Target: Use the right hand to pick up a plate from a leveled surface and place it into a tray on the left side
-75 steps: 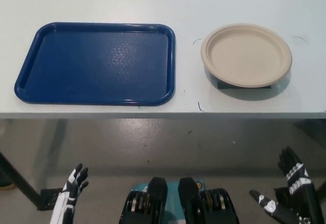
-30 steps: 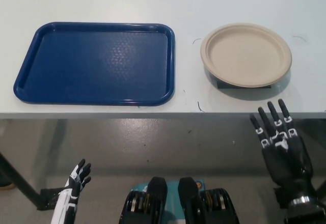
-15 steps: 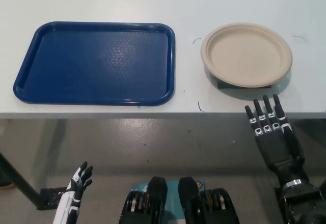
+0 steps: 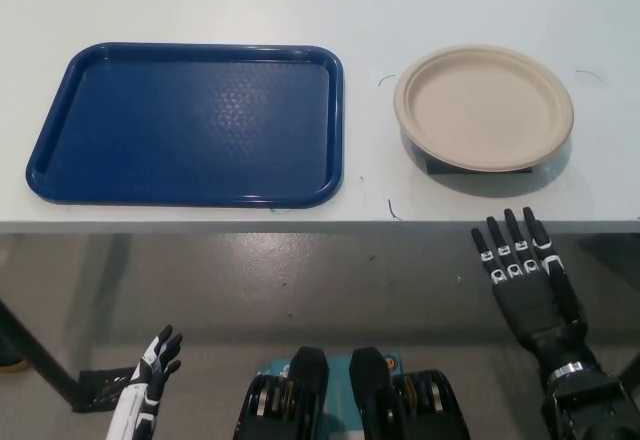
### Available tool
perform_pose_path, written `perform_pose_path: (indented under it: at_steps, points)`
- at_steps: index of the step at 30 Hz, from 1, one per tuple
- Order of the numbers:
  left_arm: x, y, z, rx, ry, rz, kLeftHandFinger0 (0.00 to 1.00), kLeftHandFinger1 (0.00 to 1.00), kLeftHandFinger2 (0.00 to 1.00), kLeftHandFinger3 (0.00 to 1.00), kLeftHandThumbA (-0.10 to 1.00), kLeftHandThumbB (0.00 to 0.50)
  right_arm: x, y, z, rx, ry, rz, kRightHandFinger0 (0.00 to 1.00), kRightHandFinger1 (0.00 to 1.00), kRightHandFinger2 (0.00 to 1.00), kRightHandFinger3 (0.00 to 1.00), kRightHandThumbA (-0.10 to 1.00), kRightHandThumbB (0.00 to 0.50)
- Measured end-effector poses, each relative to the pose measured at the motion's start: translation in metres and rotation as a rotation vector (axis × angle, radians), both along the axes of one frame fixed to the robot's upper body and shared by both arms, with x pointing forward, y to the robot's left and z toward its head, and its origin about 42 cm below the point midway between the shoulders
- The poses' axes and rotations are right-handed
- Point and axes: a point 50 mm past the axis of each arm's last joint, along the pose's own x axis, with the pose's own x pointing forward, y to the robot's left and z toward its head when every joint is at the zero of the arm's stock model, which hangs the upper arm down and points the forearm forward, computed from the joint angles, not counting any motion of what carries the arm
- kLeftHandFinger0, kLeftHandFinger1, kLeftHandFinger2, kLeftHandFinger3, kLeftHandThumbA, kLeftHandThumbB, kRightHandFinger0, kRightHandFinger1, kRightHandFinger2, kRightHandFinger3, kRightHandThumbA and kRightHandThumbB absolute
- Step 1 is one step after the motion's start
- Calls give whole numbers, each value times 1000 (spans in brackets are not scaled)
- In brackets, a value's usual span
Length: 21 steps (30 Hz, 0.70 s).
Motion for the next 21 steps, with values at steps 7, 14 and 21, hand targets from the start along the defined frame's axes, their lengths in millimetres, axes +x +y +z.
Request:
perform_pose_path:
  at_steps: [7, 14, 21]
  points:
    - [-3, 0, -2, 6, 7, -1, 1000, 1000, 1000, 1000, 1000, 191, 10, -1, 11, 3, -32, 1, 1000, 1000, 1000, 1000, 1000, 450]
    - [-4, 0, -2, 8, 9, -3, 1000, 1000, 1000, 1000, 1000, 193, 17, -5, 27, -1, -67, -16, 1000, 1000, 1000, 1000, 1000, 446]
    - [-4, 0, -2, 9, 12, -10, 1000, 1000, 1000, 1000, 1000, 189, 22, -9, 32, -1, -73, -19, 1000, 1000, 1000, 1000, 1000, 416]
